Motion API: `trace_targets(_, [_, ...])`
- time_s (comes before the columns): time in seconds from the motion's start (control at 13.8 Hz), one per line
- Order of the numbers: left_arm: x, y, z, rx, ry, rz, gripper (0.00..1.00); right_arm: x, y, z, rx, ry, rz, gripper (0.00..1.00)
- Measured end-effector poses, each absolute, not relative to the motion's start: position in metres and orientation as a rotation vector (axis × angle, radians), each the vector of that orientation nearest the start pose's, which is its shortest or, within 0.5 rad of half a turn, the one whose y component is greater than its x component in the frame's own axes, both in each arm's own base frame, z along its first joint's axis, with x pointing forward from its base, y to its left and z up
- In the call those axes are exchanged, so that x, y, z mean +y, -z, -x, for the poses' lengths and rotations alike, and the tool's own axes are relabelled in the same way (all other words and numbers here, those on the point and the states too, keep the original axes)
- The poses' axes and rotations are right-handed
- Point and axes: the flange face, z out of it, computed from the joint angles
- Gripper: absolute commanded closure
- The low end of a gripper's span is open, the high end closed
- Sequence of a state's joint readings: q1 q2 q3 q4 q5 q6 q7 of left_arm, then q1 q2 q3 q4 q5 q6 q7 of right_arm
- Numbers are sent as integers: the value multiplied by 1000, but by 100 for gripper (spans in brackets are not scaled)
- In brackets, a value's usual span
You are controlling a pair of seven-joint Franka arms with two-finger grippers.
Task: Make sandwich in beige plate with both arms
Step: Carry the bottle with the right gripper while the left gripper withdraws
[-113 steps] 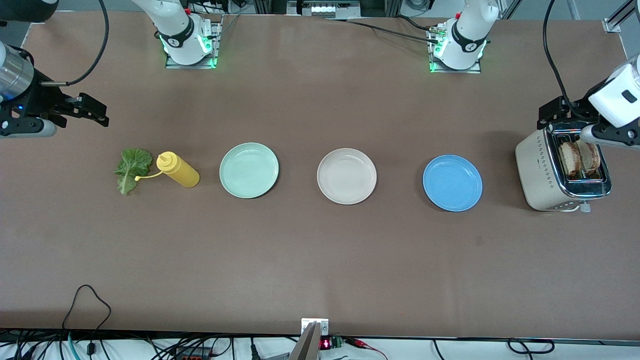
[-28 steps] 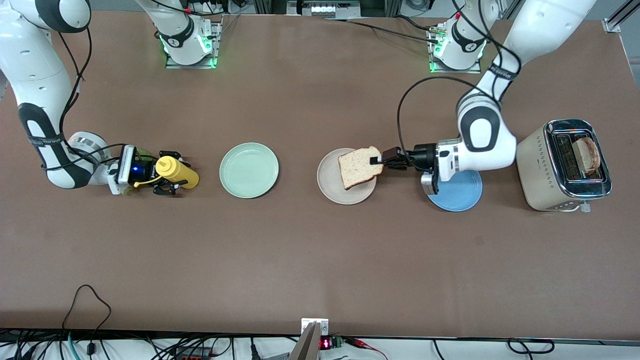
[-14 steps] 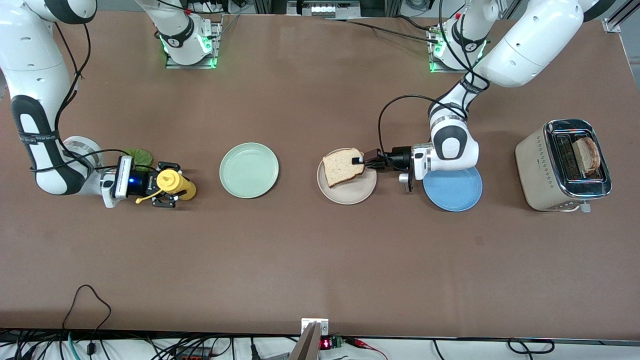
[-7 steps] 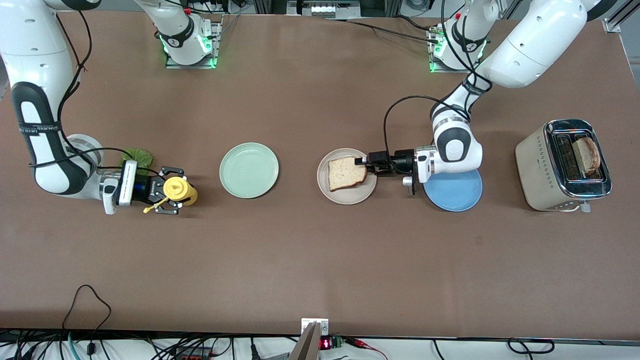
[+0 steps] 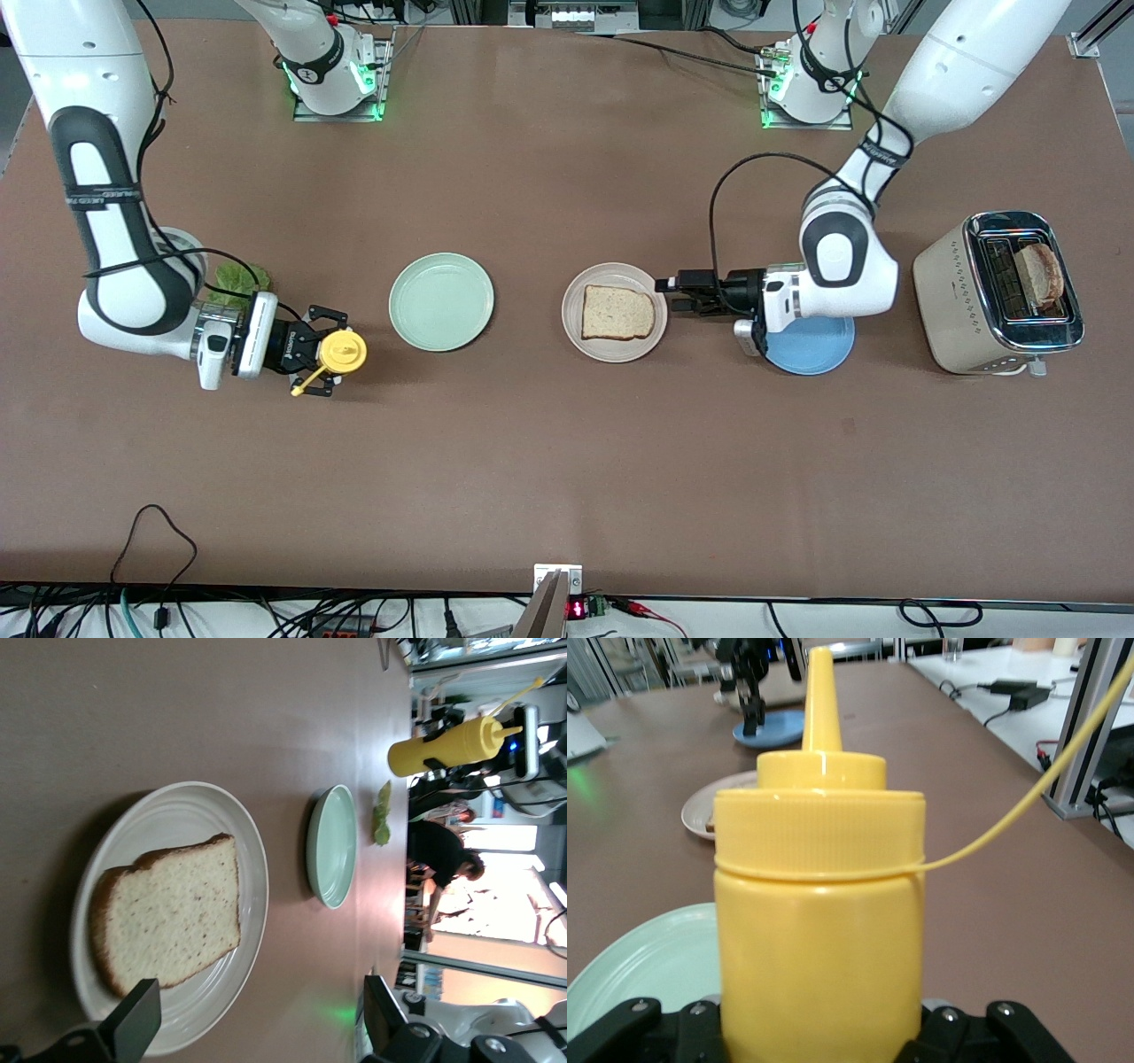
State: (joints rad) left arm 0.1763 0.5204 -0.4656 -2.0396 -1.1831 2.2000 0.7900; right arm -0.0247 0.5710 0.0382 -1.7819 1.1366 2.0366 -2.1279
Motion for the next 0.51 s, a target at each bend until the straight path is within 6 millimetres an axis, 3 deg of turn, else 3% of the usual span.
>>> trace_targets(0.29, [-170,-241,-557,-225,118,-2217,0,98,-263,-651,-1594,763,1886,63])
trace_targets(0.51, [-151,-266,-565,-335,207,-2346,0,143,-278,-652,-1683,684,1997,62])
